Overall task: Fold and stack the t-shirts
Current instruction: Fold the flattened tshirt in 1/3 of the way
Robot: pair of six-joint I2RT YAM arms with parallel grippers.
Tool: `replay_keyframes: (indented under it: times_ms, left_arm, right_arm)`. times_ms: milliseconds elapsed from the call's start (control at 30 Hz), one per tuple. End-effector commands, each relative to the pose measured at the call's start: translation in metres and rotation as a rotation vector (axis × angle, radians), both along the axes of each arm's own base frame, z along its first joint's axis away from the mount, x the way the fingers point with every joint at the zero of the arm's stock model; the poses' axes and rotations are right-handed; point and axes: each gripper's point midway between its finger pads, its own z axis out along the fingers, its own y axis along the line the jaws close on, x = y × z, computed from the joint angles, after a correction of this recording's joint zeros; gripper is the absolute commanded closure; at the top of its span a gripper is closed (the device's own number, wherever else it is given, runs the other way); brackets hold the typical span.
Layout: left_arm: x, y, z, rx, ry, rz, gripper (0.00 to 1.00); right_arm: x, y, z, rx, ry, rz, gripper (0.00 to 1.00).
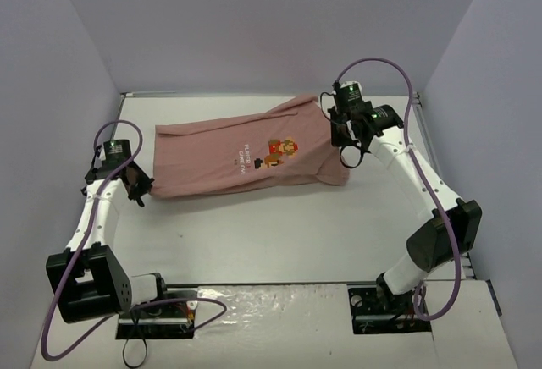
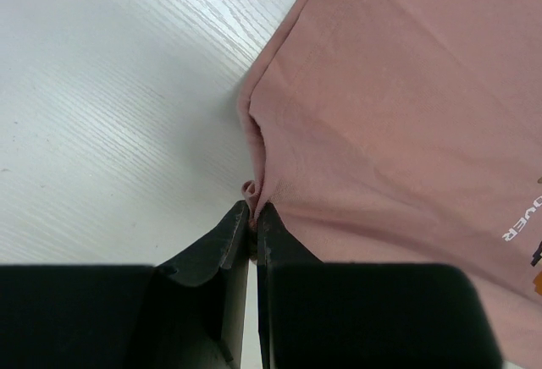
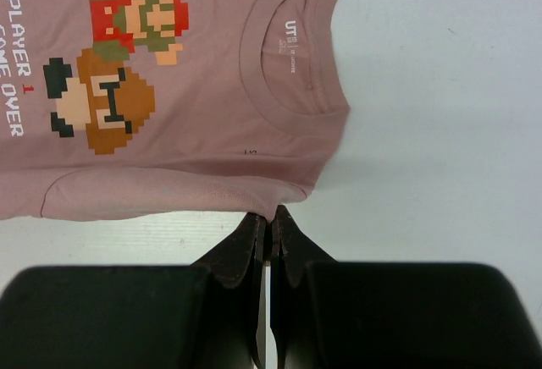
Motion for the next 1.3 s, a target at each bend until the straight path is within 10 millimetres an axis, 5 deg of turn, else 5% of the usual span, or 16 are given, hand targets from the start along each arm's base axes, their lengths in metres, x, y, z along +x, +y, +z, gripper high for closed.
replay_keyframes:
  times_ms: [0,167,567,1033,1267]
  left_arm:
    - [0.006,0.012,0.011,0.052,-0.045,0.03,1.0]
    - [0.006,0.015,-0.004,0.035,-0.031,0.059,1.0]
    - [0.044,0.026,-0.017,0.025,-0.013,0.106,1.0]
    - [0.087,0.034,-0.037,0.018,0.028,0.101,0.99]
    - [0.112,0.031,-0.028,-0.013,-0.007,0.071,0.86]
  right_arm:
    - [0.018,0.001,0.016,-0.009,-0.052,0.017,1.0]
    - [0.027,-0.004,0.006,-0.053,-0.037,0.011,1.0]
    - [0.063,-0.004,-0.007,-0.102,-0.022,0.017,1.0]
    - [0.111,0.02,-0.055,-0.099,0.04,0.053,1.0]
    - [0.135,0.023,-0.075,-0.074,0.061,0.047,1.0]
